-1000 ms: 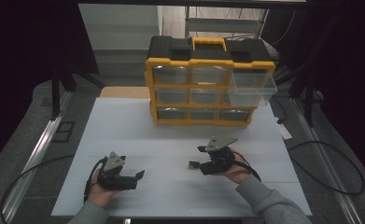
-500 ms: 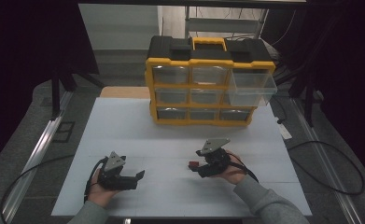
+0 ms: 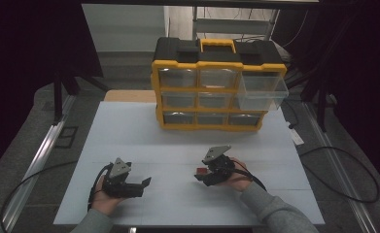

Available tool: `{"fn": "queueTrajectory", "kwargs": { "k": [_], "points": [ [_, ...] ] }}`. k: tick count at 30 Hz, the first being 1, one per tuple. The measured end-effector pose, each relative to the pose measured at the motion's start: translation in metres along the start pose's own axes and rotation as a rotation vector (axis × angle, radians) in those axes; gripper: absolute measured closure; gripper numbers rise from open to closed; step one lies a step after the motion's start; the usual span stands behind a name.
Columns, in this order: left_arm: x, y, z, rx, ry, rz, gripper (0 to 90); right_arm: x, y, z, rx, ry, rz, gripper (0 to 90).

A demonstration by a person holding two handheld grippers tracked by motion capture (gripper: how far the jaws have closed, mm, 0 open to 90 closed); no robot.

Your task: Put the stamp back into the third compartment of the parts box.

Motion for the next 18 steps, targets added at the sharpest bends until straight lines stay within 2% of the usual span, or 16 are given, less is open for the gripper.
{"fn": "queueTrajectory", "kwargs": {
  "k": [9, 10, 11, 16, 18],
  "points": [
    [-0.0005, 0.0001, -0.0001, 0.000, -0.002, 0.001, 8.1, -0.0078, -0.0051, -0.0014, -0.012, 0.008, 0.045, 41.3],
    [-0.0006, 0.0001, -0.0001, 0.000, -0.003, 0.001, 8.1, -0.0083, -0.0058, -0.0021, -0.019, -0.001, 0.053, 43.2],
    [-0.0007, 0.0001, -0.0001, 0.000, -0.003, 0.001, 8.1, -0.0087, -0.0063, -0.0027, -0.023, -0.003, 0.055, 45.8],
    [-0.0007, 0.0003, 0.0000, -0.001, -0.003, 0.000, 8.1, -0.0064, -0.0058, -0.0055, -0.046, 0.011, 0.049, 71.7],
    [-0.0008, 0.0004, 0.0000, -0.002, -0.003, 0.000, 8.1, -0.0053, -0.0052, -0.0067, -0.042, 0.003, 0.043, 74.2]
  ]
}}
Point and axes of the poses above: each handheld gripper's, and its own axes: x roughly backward along the jaws, y roughly out of its top, z roughly to its left, the point moved 6 cm from there along -x, roughly forward along the jaws, and after that the axes turned 7 degrees about -x, right-handed, at the moved point
